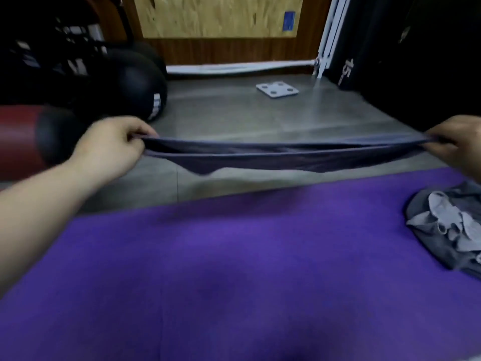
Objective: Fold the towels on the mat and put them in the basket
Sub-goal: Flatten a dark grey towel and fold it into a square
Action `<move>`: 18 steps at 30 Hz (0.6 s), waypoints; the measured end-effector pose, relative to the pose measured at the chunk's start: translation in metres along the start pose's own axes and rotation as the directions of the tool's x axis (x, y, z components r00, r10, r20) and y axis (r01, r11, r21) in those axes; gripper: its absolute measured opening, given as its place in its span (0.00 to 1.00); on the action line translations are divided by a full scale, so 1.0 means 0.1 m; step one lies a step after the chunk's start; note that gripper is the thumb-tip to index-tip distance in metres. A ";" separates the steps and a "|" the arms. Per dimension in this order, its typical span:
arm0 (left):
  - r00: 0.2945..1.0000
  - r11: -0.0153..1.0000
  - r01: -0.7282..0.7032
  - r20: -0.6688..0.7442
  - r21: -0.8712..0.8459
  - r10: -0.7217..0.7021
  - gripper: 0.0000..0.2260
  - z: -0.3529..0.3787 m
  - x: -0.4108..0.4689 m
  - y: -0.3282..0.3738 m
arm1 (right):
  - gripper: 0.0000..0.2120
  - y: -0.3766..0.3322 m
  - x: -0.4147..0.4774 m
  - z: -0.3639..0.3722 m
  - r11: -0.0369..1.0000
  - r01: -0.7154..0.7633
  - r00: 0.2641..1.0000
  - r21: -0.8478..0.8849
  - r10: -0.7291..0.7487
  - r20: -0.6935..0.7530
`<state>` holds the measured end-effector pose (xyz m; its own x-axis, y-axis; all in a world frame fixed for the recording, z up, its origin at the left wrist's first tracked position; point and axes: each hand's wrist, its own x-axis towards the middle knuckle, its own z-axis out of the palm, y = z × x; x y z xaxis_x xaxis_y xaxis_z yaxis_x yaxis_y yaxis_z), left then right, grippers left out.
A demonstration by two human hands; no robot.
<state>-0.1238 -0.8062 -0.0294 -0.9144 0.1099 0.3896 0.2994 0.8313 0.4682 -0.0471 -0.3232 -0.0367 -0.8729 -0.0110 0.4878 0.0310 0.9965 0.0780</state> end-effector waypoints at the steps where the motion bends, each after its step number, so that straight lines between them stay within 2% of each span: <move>1: 0.996 0.994 -0.081 0.030 0.072 0.079 0.14 0.15 -0.20 -0.10 | 0.26 0.00 -0.22 0.16 1.000 0.016 0.999 0.005 -0.016 0.051; 2: 0.981 0.970 -0.187 0.073 0.154 0.178 0.17 0.32 -0.40 -0.20 | 0.24 -0.03 -0.46 0.31 0.999 0.040 0.991 0.006 -0.040 0.125; 4: 0.917 0.909 -0.338 0.301 0.245 0.260 0.20 0.65 -0.79 -0.44 | 0.20 -0.16 -0.93 0.64 0.992 0.124 0.955 0.019 -0.125 0.269; 5: 0.865 0.878 -0.405 0.417 0.256 0.278 0.19 0.81 -0.98 -0.57 | 0.18 -0.24 -1.17 0.81 0.987 0.162 0.935 0.023 -0.160 0.316; 7: 0.759 0.821 -0.523 0.564 0.228 0.326 0.17 1.14 -1.38 -0.81 | 0.14 -0.40 -1.61 1.12 0.973 0.229 0.906 0.015 -0.219 0.363; 9: 0.657 0.801 -0.571 0.686 0.180 0.314 0.15 1.40 -1.77 -0.94 | 0.07 -0.57 -2.04 1.40 0.968 0.249 0.883 0.016 -0.234 0.407; 12: 0.564 0.764 -0.630 0.758 0.139 0.327 0.07 1.65 -2.27 -1.08 | 0.11 -0.68 -2.57 1.71 0.979 0.205 0.843 -0.005 -0.174 0.509; 15: 0.472 0.806 -0.592 0.812 0.004 0.343 0.19 1.76 -2.64 -1.14 | 0.14 -0.69 -2.96 1.73 0.994 0.111 0.778 -0.001 -0.086 0.623; 17: 0.424 0.808 -0.589 0.840 -0.028 0.338 0.13 1.76 -2.77 -1.09 | 0.11 -0.67 -3.16 1.70 0.998 0.060 0.771 -0.031 -0.027 0.636; 18: 0.402 0.802 -0.594 0.844 -0.055 0.356 0.08 1.78 -2.82 -1.06 | 0.10 -0.66 -3.22 1.70 0.999 -0.022 0.740 -0.036 0.040 0.672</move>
<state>0.0542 -0.8286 -0.3300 -0.4913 0.7994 -0.3459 0.7986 0.5719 0.1876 0.1495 -0.3709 -0.3467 -0.9715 0.0880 -0.2201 0.0675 0.9928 0.0990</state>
